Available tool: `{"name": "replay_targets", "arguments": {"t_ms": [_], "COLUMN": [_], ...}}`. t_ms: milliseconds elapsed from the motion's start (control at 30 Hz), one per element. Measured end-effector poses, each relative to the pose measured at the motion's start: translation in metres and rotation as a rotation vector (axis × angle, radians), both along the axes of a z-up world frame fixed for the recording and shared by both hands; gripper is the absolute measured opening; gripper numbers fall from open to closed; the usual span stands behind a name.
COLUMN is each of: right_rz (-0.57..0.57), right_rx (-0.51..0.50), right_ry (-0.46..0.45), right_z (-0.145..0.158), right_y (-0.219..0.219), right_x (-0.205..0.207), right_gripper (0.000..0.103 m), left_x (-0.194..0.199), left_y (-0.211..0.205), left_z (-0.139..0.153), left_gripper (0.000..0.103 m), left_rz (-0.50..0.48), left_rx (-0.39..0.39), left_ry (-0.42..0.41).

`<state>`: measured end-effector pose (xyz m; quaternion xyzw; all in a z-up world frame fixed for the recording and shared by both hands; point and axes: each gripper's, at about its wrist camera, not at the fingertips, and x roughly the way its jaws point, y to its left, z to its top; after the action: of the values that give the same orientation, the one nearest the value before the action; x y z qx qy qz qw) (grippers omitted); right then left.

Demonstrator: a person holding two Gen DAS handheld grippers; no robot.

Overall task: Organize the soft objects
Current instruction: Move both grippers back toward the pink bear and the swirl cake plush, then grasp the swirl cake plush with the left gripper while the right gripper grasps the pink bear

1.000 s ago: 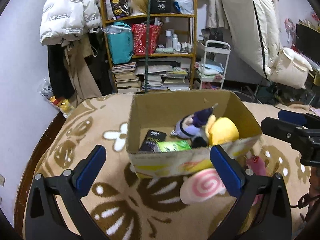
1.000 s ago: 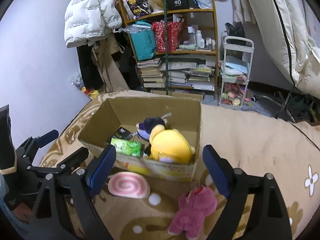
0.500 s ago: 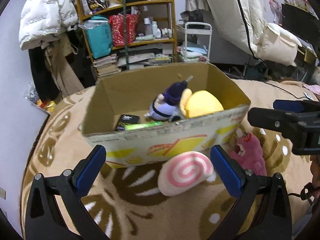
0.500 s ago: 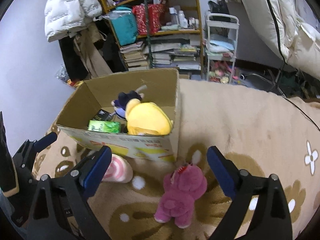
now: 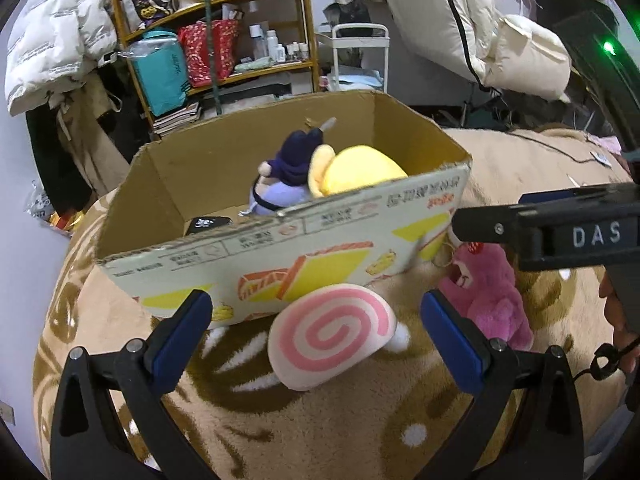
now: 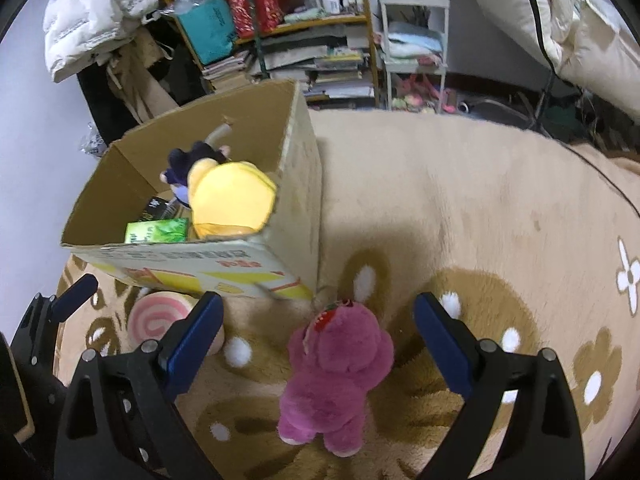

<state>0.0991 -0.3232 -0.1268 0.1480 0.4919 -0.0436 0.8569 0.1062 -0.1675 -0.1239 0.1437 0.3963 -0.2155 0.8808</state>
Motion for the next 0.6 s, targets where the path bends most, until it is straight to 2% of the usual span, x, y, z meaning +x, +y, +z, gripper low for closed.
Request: {"name": "replay_targets", "arguments": {"t_ms": [200, 533, 600], "right_rz": [-0.015, -0.023, -0.018], "right_rx": [0.022, 0.074, 0.074], "right_ry": [0.051, 0.135, 0.159], "right_z": [-0.015, -0.042, -0.047], "right_y": [-0.007, -0.009, -0.006], "right_x": [0.005, 0.014, 0.015], "right_gripper": [0.100, 0.100, 0.095], "left_x": [0.008, 0.013, 0.017], "left_y": [-0.005, -0.011, -0.011], "left_z": [-0.016, -0.036, -0.039], "left_gripper": [0.102, 0.100, 0.097], "left_rz": [-0.027, -0.027, -0.014], "left_rx": [0.016, 0.086, 0.086], "left_ry": [0.070, 0.109, 0.135]}}
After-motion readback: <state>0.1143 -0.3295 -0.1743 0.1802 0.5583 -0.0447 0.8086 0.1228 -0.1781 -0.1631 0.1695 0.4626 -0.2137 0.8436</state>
